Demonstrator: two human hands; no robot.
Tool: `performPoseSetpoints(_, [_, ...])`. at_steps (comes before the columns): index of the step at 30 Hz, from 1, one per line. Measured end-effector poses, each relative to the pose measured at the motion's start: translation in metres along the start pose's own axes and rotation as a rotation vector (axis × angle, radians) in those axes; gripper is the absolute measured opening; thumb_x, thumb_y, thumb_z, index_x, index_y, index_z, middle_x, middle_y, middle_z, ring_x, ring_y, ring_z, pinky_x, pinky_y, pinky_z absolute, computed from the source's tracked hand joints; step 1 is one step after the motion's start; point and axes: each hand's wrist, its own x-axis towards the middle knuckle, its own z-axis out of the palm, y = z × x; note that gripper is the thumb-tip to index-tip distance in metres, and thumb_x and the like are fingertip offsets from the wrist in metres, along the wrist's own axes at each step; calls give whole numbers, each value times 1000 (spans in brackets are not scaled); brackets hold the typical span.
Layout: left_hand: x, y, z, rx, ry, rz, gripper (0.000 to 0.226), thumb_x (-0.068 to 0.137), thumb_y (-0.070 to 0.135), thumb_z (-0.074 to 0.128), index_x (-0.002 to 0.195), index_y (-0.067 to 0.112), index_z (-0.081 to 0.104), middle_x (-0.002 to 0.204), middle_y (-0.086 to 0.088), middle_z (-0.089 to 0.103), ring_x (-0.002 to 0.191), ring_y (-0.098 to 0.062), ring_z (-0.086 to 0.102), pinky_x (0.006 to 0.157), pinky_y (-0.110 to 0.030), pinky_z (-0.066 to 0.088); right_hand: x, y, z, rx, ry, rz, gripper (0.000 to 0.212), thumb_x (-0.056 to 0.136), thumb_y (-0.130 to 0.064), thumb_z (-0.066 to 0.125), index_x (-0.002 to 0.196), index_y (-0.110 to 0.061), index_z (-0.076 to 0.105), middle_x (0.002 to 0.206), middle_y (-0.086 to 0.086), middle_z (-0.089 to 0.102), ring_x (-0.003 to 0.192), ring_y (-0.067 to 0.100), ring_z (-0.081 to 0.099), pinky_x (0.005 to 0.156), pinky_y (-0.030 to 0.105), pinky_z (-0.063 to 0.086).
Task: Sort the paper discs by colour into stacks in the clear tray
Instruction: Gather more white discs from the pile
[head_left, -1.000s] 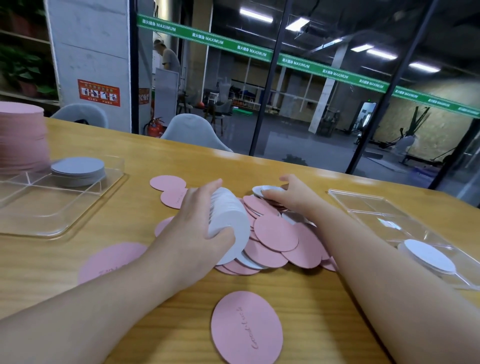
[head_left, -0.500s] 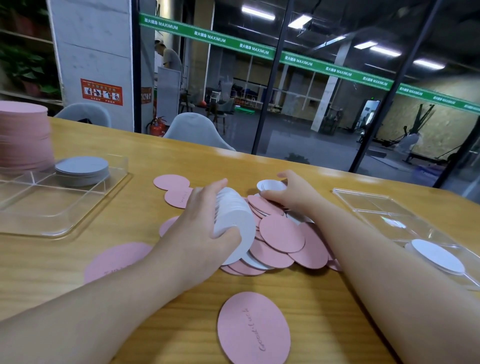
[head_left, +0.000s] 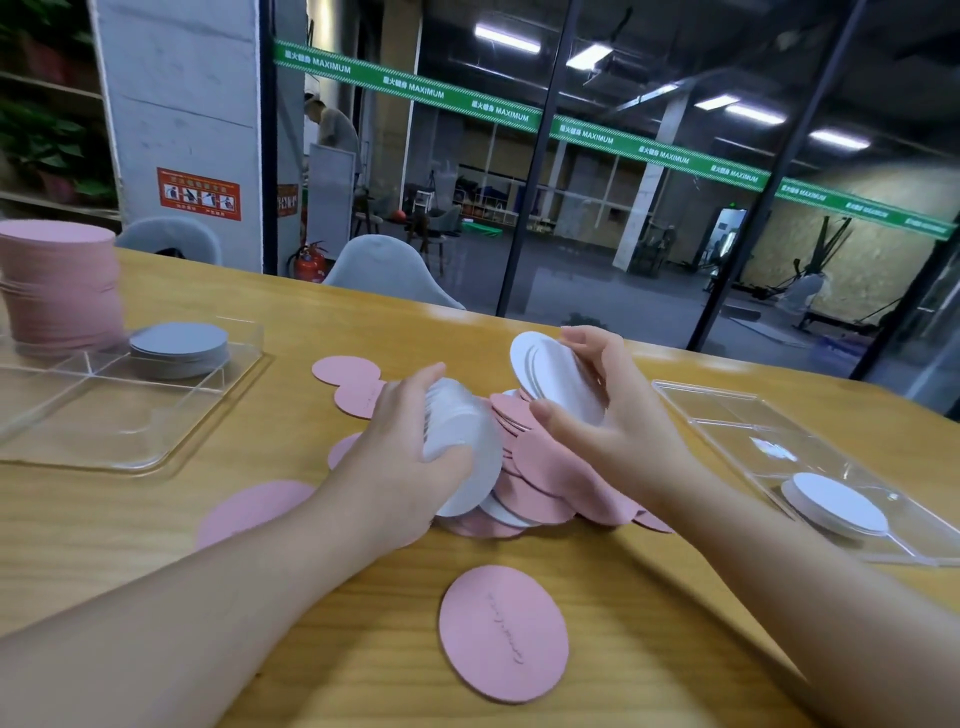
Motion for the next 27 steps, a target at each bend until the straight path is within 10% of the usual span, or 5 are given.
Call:
performPoseSetpoints(9, [-1,3,-5,-125,-52,-51,73,92,36,55,149,28,11,149,7,17,134,-2,18,109,-23,17,-46,-8,22,-185,-77,-99,74,71,-39,73,133,-29,34,127,-16,42,114,-18,34,92,-3,24])
performPoseSetpoints(24, [-4,5,-2,84,-65,38,89,85,35,63,150,24,4,152,4,10,138,-1,9,100,-13,13,-40,-13,44,-129,-231,-97,93,70,-30,82,142,-27,23,141,-19,28,132,-12,14,104,1,12])
performPoseSetpoints(27, [-5,3,-2,96,-40,58,86,85,33,64,149,25,7,150,5,13,133,2,14,100,-14,14,-42,-13,40,-115,-253,-74,93,73,-33,79,143,-28,19,142,-23,25,135,-10,16,109,18,27])
